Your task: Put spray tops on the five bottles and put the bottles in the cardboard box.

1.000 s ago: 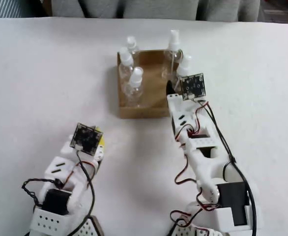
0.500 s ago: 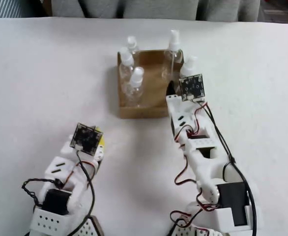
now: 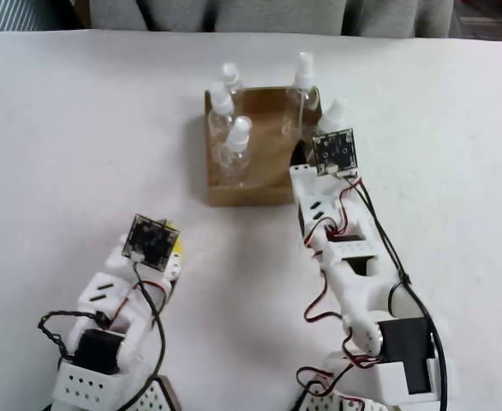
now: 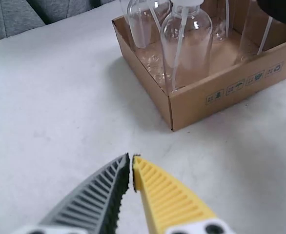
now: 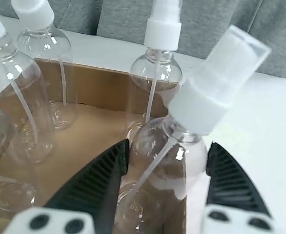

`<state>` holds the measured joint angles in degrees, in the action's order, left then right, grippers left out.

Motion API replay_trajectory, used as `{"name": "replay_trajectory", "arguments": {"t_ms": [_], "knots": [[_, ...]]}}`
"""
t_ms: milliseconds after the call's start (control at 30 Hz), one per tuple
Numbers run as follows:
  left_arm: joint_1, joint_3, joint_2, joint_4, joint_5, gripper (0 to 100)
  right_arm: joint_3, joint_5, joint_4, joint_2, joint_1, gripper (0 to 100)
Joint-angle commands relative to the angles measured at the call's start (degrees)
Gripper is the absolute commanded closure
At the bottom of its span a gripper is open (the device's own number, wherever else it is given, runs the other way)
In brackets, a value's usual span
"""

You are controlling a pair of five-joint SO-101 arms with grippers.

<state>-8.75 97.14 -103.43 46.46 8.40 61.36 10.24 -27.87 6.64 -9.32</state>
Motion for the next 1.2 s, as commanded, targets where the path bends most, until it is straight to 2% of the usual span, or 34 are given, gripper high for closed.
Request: {"name": "replay_trajectory", "arguments": {"t_ms": [0,67,167,433,567,1067,1167], "knots": [[0.48,-0.18,-1.01,0.18,0.26,98,-0.26,0.7,-1.1,0.92,0.22,88.7],[0.48,-0.18,-1.01,0.18,0.26,98,-0.53,1.14,-1.1,0.92,0.31,92.7],[0.48,-0.18,-1.01,0.18,0.26,98,-0.35,3.96,-1.1,0.92,0.22,91.6],[0.57,-0.18,-1.01,0.18,0.26,98,-0.35,4.48,-1.19,0.92,0.22,91.8],[0.57,-0.18,-1.01,0.18,0.26,98,-0.26,7.82,-1.19,0.84,0.22,91.8],[0.57,-0.18,-1.01,0.18,0.26,98,-0.18,8.53,-1.19,0.84,0.22,91.8],[0.57,-0.18,-1.01,0.18,0.26,98,-0.09,11.25,-1.19,0.75,0.22,91.8]]}}
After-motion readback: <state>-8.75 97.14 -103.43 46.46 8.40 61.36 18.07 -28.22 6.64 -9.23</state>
